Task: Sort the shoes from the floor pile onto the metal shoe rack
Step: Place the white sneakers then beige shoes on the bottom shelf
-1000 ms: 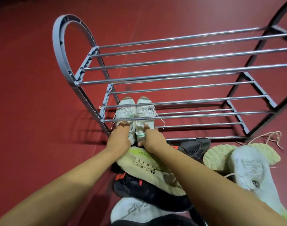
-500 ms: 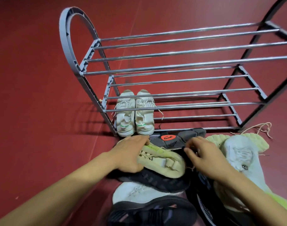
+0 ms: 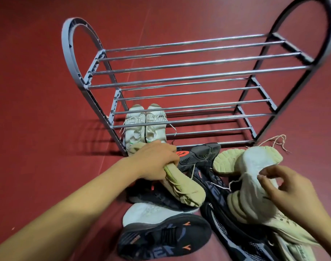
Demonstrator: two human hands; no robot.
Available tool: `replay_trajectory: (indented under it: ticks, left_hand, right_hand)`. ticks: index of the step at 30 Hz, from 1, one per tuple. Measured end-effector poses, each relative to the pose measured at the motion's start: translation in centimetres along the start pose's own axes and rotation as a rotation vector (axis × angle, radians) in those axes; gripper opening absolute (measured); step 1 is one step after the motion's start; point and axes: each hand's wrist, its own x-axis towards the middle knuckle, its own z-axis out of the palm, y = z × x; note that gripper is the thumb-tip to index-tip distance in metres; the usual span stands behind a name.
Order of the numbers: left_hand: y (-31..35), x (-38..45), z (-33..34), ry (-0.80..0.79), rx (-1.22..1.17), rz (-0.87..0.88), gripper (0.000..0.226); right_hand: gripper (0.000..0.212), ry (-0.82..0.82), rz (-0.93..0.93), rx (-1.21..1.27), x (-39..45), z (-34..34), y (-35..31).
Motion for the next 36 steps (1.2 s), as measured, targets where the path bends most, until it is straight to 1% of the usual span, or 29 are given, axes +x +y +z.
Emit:
replay_trajectory:
  ticks: [2, 3, 5, 6, 7, 8, 9, 11, 12, 14, 15, 17, 18, 19, 22, 24, 25, 28, 30, 32, 34, 36]
  left_hand:
    - [0.4, 0.7, -1.0, -0.072, 0.014, 0.042, 0.042]
    - [0.4, 1.2, -1.0, -0.109, 0.013, 0.042, 0.045]
    - [0.4, 2.1, -0.1, -0.132, 0.039, -0.017, 0.048]
    - [0.5, 2.5, 0.9, -0.108, 0.084, -0.072, 0.048]
    - [0.9, 2.9, 2.1, -0.065, 0.125, -0.133, 0.05]
    - [1.4, 3.1, 3.3, -0.025, 0.128, -0.19, 0.055]
    - [2.1, 3.2, 4.4, -0.003, 0.096, -0.227, 0.06]
    - [3.4, 3.4, 6.2, -0.002, 0.013, -0.209, 0.068]
    - [3.8, 3.5, 6.8, -0.001, -0.019, -0.179, 0.068]
    - [4.2, 3.6, 7.5, 0.017, -0.097, -0.124, 0.065]
    - [4.4, 3.6, 7.6, 0.035, -0.173, -0.11, 0.063]
    - [4.9, 3.4, 7.6, 0.098, -0.37, -0.122, 0.063]
    - [5.1, 3.2, 7.8, 0.142, -0.437, -0.13, 0.064]
    - [5.1, 3.0, 7.9, 0.18, -0.467, -0.133, 0.064]
    - [5.2, 2.6, 8.9, 0.217, -0.486, -0.117, 0.064]
    - [5.3, 2.8, 9.3, 0.234, -0.49, -0.125, 0.061]
    - [5.4, 2.9, 9.4, 0.24, -0.491, -0.126, 0.059]
    - [5.6, 2.9, 9.4, 0.26, -0.498, -0.131, 0.056]
    - [5.3, 2.6, 9.6, 0.274, -0.529, -0.121, 0.054]
    - [5.2, 2.3, 10.0, 0.329, -0.602, -0.148, 0.053]
    - [5.4, 2.4, 10.5, 0.41, -0.685, -0.222, 0.049]
    - [6.1, 2.7, 11.0, 0.529, -0.718, -0.307, 0.037]
  right_hand:
    - [0.01, 0.076, 0.035, -0.05, 0.5, 0.0, 0.7]
    - [0.018, 0.088, 0.069, -0.08, 0.8, 0.1, 1.4]
    - [0.04, 0.026, 0.207, -0.142, 1.5, 0.2, 2.7]
    - [0.049, -0.013, 0.276, -0.176, 1.7, 0.6, 3.3]
    - [0.053, -0.032, 0.306, -0.192, 1.8, 1.1, 3.7]
    - [0.051, -0.028, 0.284, -0.19, 2.0, 1.6, 3.6]
    - [0.043, -0.005, 0.22, -0.18, 2.4, 2.1, 3.2]
    - [0.023, -0.005, 0.07, -0.131, 3.9, 3.4, 1.8]
    - [0.02, -0.039, 0.022, -0.123, 5.3, 4.2, 1.1]
    - [0.027, -0.145, -0.047, -0.213, 8.7, 5.8, 0.2]
    - [0.036, -0.238, -0.063, -0.327, 10.4, 6.7, -0.1]
    - [0.055, -0.49, -0.123, -0.617, 12.9, 8.2, -0.8]
    - [0.061, -0.606, -0.141, -0.727, 13.7, 8.9, -1.0]
    - [0.068, -0.688, -0.147, -0.795, 14.5, 9.4, -1.2]
    - [0.095, -0.828, -0.116, -0.909, 16.3, 10.8, -0.9]
    - [0.101, -0.813, -0.087, -0.913, 16.5, 11.4, -0.7]
    - [0.097, -0.798, -0.097, -0.943, 16.1, 11.6, -0.9]
    - [0.073, -0.763, -0.231, -1.071, 14.5, 10.8, -2.4]
    - [0.055, -0.714, -0.303, -1.059, 13.8, 9.0, -3.7]
    - [0.037, -0.539, -0.331, -0.977, 13.0, 6.6, -4.9]
    - [0.032, -0.31, -0.322, -0.861, 11.8, 4.2, -5.8]
    - [0.027, -0.094, -0.299, -0.684, 10.5, 2.4, -6.8]
